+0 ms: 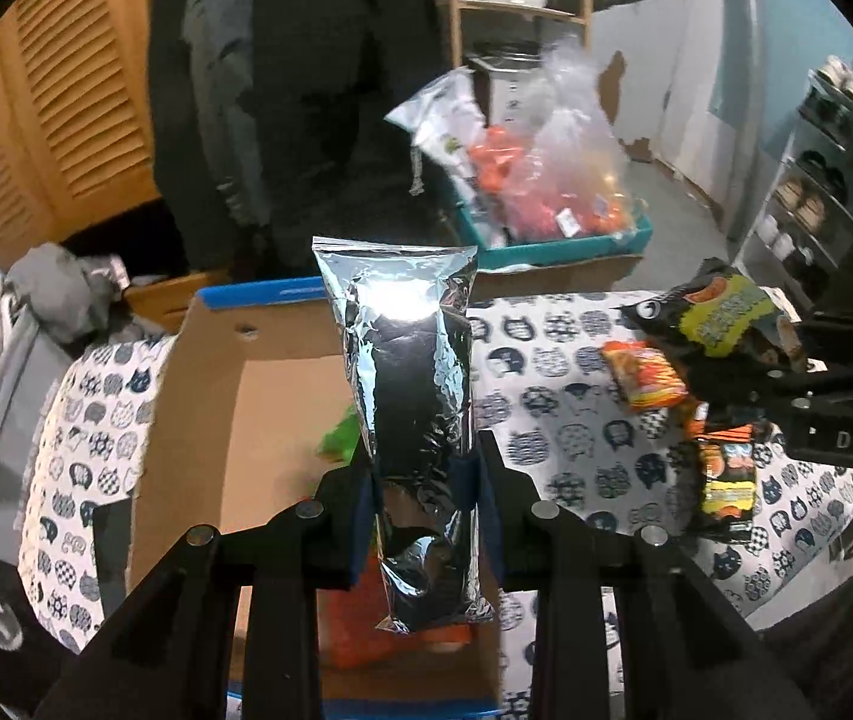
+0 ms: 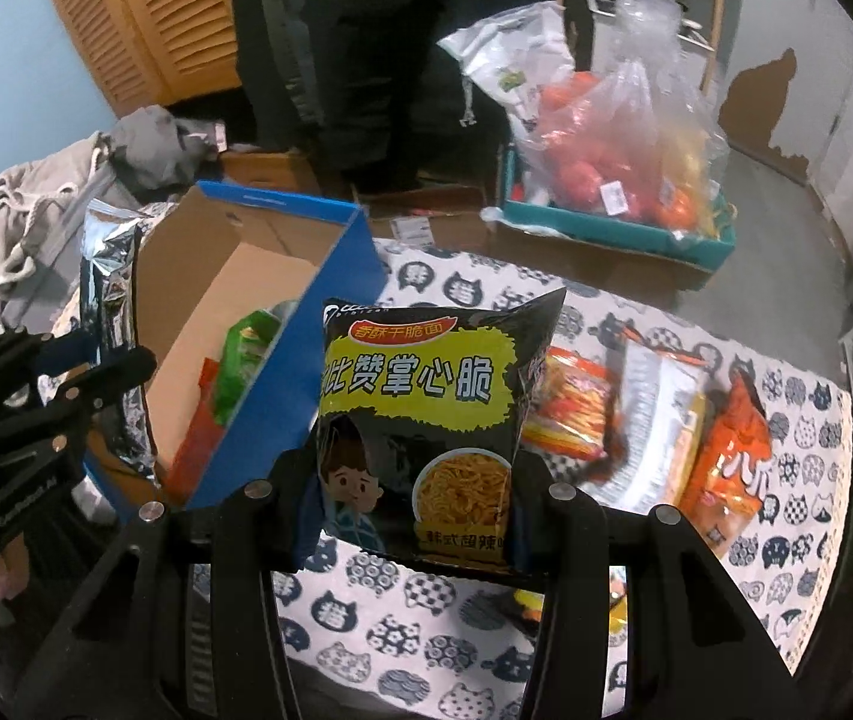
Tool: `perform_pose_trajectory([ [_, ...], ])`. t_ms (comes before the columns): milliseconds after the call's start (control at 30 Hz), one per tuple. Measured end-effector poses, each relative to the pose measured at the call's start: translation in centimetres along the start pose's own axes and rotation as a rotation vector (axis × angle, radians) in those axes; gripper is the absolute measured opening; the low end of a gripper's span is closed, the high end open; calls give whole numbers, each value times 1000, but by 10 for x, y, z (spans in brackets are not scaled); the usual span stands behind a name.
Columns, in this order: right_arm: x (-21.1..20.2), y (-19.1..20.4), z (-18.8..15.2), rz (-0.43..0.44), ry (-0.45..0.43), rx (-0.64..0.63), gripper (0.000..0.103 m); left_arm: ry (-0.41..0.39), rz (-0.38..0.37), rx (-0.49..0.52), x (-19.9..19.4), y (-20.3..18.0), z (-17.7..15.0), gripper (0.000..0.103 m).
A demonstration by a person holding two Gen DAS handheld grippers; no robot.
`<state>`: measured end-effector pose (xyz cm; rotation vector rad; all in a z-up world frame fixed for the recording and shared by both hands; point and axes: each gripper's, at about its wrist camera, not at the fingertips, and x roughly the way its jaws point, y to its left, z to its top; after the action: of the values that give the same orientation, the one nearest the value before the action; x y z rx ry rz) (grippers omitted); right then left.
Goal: Organize snacks
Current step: 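Carry silver bag in left tool while right carries black bag to box, then release silver bag into box with left tool while right drops black bag in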
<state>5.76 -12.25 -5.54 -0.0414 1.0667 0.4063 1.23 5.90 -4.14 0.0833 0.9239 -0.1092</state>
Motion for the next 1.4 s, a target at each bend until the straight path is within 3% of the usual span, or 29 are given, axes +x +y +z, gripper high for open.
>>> perform_pose_trajectory([
  [767, 38, 88, 35, 69, 38, -124, 46, 138, 69, -179, 36, 98, -31, 30],
  [867, 41, 98, 37, 76, 38, -142, 46, 150, 91, -178, 37, 100, -34, 39],
  [933, 44, 104, 39, 83, 39, -153, 46, 148, 107, -167, 35, 100, -35, 59],
  [1000, 46, 110, 40, 89, 40, -164, 46, 129, 125, -157, 29, 100, -35, 65],
  [1400, 71, 140, 46, 139, 75, -223, 46, 85, 127, -169, 2, 113, -39, 73],
])
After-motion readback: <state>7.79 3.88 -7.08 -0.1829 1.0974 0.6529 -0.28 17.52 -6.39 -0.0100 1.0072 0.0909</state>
